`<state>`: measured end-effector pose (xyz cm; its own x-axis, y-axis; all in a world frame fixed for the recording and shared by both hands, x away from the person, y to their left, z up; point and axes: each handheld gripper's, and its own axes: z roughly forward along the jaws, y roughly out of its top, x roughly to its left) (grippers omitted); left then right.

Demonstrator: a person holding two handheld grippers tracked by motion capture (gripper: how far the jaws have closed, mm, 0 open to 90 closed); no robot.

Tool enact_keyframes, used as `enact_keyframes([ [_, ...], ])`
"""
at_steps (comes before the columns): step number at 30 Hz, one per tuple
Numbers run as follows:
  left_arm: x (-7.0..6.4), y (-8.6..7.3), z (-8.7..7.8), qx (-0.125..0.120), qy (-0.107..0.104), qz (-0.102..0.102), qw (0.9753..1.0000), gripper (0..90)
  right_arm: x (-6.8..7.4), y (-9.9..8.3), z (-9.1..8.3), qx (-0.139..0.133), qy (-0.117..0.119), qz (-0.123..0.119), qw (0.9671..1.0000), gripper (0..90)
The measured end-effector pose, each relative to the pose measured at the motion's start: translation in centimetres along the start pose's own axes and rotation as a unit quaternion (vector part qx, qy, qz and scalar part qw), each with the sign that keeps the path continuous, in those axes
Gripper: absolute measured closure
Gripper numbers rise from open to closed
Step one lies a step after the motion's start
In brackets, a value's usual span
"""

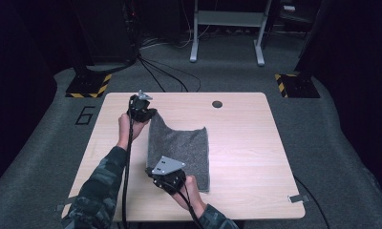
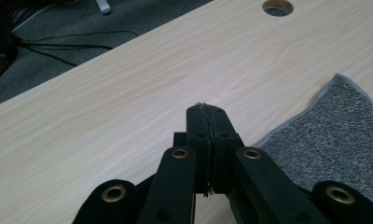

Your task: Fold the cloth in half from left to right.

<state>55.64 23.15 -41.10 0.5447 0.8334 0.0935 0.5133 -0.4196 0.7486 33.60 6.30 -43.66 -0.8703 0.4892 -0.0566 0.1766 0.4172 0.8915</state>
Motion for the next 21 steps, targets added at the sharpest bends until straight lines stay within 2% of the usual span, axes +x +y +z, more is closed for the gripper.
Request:
enact_keyframes([
  [1,-0.8,0.3,0.4,0.001,-0.001,0.009,1.0,89.1,-0.1,-0.3,-0.4,0.001,-0.004,0.002,1.0,87.9],
  [4,-1.6,0.6,0.8,0.0,-0.007,0.012,0.9999,89.1,-0.4,-1.0,-1.0,0.005,-0.008,0.007,0.9999,87.8],
  [5,-2.3,0.9,1.3,0.001,-0.012,0.016,0.9998,89.0,-0.7,-1.8,-1.8,0.008,-0.012,0.01,0.9998,87.8],
  [16,-5.2,2.3,3.5,0.007,-0.038,0.032,0.9987,88.9,-1.6,-4.7,-3.8,0.024,-0.045,0.04,0.9979,87.6],
  [17,-5.8,2.6,4.0,0.011,-0.045,0.034,0.9984,88.9,-1.7,-4.9,-3.9,0.03,-0.045,0.038,0.9978,87.6],
  [19,-6.3,2.7,4.5,0.012,-0.047,0.037,0.9981,88.9,-1.8,-5.2,-4.1,0.033,-0.05,0.044,0.9972,87.6],
  [21,-6.8,2.8,5.0,0.013,-0.051,0.039,0.9979,88.9,-2.0,-5.6,-4.2,0.038,-0.052,0.04,0.9971,87.5],
])
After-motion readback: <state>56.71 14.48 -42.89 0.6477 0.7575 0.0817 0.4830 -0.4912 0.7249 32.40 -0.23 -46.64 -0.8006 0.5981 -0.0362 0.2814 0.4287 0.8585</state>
